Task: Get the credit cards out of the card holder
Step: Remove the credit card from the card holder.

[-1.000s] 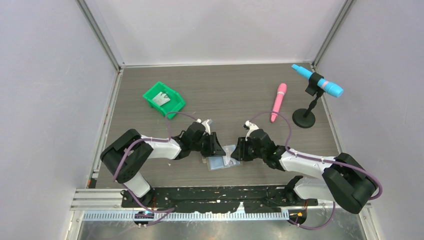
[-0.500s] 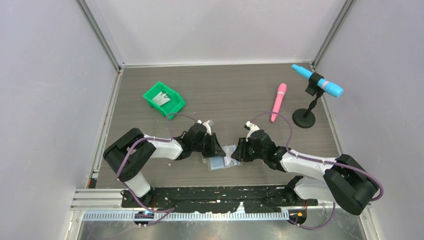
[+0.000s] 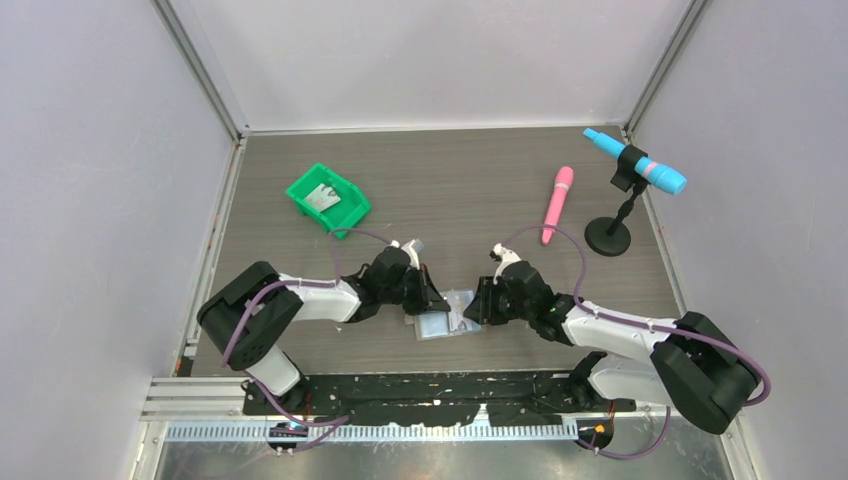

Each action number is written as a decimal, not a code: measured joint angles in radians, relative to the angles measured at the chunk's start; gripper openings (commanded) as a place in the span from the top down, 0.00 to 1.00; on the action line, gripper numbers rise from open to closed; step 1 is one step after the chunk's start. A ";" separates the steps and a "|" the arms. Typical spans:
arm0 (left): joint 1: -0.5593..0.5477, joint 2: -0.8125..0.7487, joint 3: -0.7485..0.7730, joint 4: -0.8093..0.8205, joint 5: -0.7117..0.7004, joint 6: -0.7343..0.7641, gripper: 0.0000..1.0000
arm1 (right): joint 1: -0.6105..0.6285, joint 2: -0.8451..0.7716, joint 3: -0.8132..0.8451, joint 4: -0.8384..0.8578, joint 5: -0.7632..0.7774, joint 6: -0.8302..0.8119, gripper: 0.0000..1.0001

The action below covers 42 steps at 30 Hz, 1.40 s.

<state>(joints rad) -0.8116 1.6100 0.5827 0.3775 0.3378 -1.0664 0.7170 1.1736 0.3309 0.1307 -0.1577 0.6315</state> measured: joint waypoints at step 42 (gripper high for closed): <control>-0.001 -0.435 -0.023 -0.402 -0.157 0.114 1.00 | -0.008 -0.200 0.061 -0.137 -0.078 -0.043 0.44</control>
<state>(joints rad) -0.8124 1.1755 0.5602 -0.0250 0.1810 -0.9524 0.7090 0.9741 0.3923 -0.0059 -0.2356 0.5880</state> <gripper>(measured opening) 0.009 0.508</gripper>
